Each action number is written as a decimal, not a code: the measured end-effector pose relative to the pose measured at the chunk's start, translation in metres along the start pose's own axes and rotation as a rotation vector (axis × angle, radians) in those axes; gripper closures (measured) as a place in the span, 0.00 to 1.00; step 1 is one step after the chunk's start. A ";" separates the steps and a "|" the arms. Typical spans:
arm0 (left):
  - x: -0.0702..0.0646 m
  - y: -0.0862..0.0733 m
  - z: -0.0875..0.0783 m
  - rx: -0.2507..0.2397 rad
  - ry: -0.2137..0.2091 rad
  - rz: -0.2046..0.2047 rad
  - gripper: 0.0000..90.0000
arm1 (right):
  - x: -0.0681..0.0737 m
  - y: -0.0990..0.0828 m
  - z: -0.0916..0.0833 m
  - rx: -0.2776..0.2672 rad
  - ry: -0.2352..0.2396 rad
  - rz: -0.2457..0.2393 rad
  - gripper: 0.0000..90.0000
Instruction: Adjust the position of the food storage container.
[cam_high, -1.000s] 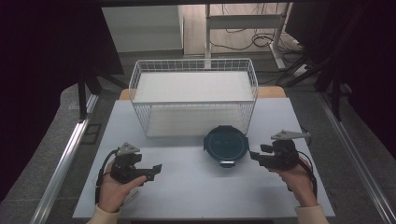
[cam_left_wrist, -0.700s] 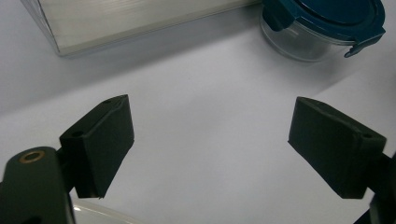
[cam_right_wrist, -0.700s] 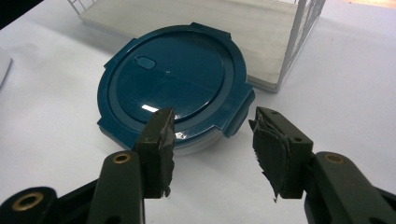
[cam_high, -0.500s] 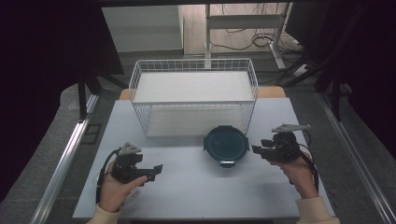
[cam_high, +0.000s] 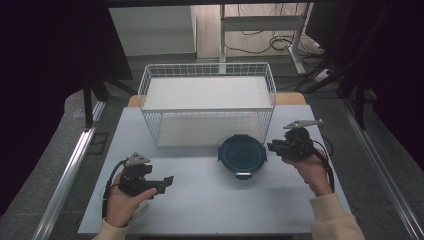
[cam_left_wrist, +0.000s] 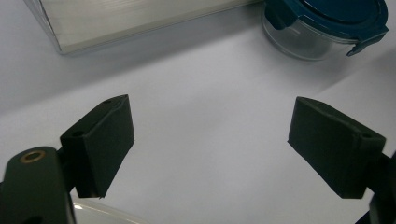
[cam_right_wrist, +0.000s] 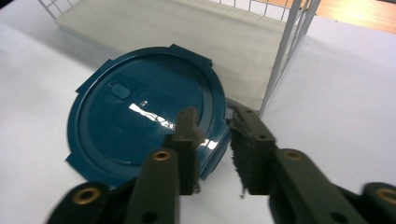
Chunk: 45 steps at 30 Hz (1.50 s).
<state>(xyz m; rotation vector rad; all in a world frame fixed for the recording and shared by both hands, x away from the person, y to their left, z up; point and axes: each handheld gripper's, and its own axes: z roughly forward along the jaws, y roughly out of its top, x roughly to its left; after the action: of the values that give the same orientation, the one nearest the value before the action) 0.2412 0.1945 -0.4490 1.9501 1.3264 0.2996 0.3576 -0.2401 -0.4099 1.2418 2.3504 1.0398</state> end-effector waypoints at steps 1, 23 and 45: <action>0.000 0.000 0.000 0.000 -0.001 0.001 0.16 | -0.001 0.003 0.002 0.005 -0.004 -0.005 0.86; -0.005 -0.001 0.007 0.020 -0.006 0.018 0.16 | -0.006 0.021 0.066 0.069 -0.033 -0.169 1.00; -0.004 -0.001 0.011 0.030 -0.007 0.023 0.16 | -0.006 0.017 0.093 0.123 -0.111 -0.287 1.00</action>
<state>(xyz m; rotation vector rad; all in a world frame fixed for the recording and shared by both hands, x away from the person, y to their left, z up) 0.2448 0.1866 -0.4562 1.9909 1.3119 0.2848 0.4213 -0.1956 -0.4631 0.9359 2.4435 0.7270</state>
